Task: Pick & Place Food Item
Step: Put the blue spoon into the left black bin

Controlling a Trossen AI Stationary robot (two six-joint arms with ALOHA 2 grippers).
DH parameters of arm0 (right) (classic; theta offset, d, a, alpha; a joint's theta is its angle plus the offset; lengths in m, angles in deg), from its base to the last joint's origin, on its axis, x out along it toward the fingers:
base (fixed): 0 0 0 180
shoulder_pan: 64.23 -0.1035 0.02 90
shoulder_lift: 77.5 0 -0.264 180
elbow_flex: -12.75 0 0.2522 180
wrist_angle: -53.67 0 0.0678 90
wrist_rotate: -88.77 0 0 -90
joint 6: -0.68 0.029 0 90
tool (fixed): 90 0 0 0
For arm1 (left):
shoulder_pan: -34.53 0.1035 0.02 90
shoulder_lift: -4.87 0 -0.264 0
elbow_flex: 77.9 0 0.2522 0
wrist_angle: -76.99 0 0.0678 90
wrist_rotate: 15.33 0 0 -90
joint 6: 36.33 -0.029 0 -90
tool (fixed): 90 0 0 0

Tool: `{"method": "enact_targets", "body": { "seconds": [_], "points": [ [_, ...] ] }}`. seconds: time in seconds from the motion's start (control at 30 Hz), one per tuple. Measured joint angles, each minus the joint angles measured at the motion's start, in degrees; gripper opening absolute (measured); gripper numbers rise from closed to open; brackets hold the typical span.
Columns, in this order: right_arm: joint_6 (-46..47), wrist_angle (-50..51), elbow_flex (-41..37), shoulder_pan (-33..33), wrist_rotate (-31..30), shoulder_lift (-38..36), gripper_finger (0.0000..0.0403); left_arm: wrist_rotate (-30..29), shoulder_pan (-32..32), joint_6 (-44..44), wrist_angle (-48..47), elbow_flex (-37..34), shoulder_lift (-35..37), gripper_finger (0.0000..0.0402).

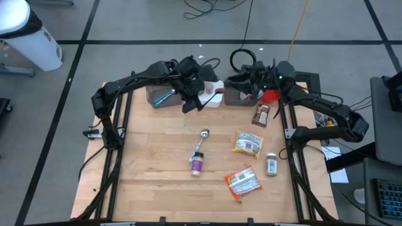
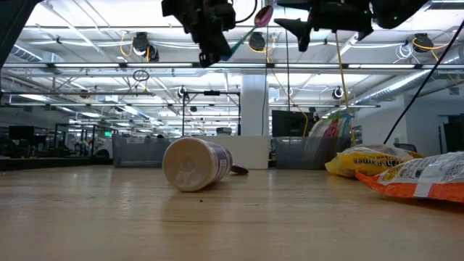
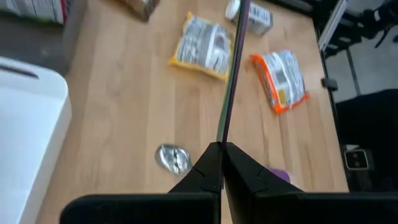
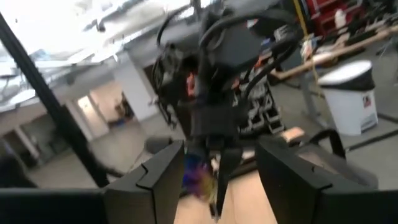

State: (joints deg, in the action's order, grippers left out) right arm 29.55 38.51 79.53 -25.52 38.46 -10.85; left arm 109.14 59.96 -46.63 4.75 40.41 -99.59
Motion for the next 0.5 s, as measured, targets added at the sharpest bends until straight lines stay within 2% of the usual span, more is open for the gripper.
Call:
{"method": "enact_targets", "body": {
  "seconds": [0.33,0.5],
  "points": [
    [-2.49,5.2,0.32,-3.65,-0.84,1.79,0.0188,-3.82,-0.41,-2.79,-7.59,0.0,0.0,0.0003],
    [-7.13,12.48,5.98,-6.16,-0.85,5.19,0.0187,-4.1,-0.44,-2.95,-10.38,0.0,0.0,0.0003]
  ]
}}
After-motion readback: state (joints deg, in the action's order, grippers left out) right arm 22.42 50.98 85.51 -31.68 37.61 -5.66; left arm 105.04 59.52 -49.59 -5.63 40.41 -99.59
